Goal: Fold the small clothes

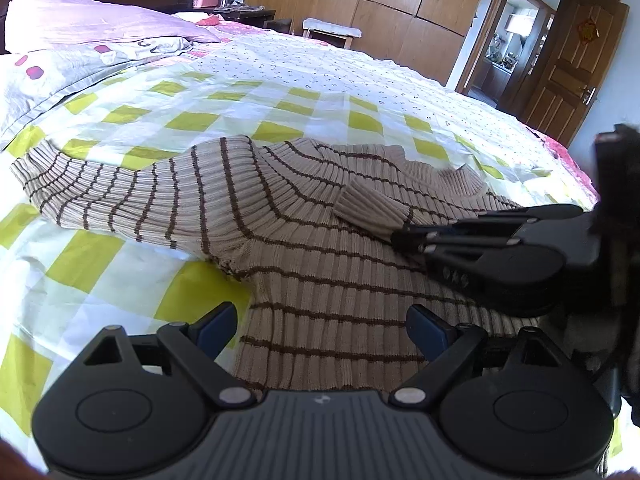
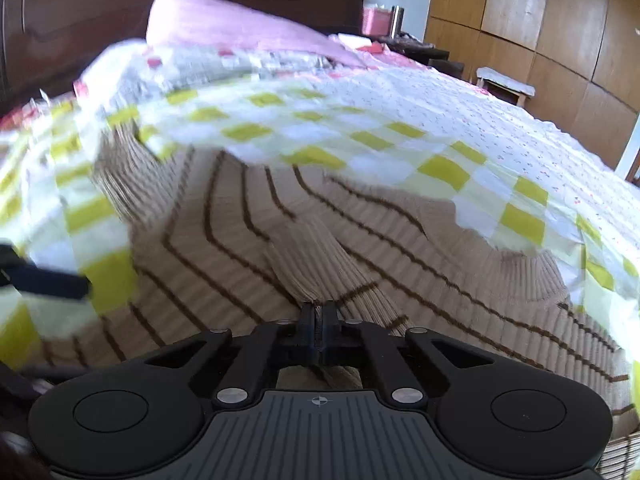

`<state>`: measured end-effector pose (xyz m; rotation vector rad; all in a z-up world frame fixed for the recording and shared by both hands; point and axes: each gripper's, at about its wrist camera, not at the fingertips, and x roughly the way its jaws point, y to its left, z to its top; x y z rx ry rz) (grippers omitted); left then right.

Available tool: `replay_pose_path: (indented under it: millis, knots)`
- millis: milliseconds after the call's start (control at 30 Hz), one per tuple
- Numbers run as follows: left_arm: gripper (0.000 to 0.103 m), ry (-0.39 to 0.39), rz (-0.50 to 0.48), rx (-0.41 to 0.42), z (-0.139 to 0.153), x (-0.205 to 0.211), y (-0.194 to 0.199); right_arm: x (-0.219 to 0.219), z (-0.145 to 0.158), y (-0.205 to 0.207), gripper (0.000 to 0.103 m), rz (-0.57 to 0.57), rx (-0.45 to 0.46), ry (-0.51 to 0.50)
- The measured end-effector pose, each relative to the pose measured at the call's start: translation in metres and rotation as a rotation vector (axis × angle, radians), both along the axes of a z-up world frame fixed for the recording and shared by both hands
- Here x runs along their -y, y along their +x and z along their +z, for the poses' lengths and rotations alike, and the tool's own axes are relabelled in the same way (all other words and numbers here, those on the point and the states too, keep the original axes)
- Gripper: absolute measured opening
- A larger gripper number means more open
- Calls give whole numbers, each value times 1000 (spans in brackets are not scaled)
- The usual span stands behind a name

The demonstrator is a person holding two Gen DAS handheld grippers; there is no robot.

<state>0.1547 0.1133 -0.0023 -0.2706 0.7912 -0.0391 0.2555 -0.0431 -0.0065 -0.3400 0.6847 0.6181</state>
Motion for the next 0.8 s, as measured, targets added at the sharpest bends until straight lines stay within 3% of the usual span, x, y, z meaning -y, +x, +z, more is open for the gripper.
replay_pose_path:
  millis: [200, 367, 567, 800]
  knots:
    - [96, 6, -2, -8, -2, 1, 1, -17, 6, -8, 2, 75, 24, 27]
    - [96, 14, -15, -19, -5, 4, 3, -16, -2, -5, 8, 73, -40, 32]
    - [96, 11, -12, -5, -5, 3, 4, 29, 23, -14, 9, -14, -27, 141]
    - [96, 48, 12, 77, 12, 11, 18, 82, 19, -22, 11, -146, -38, 132]
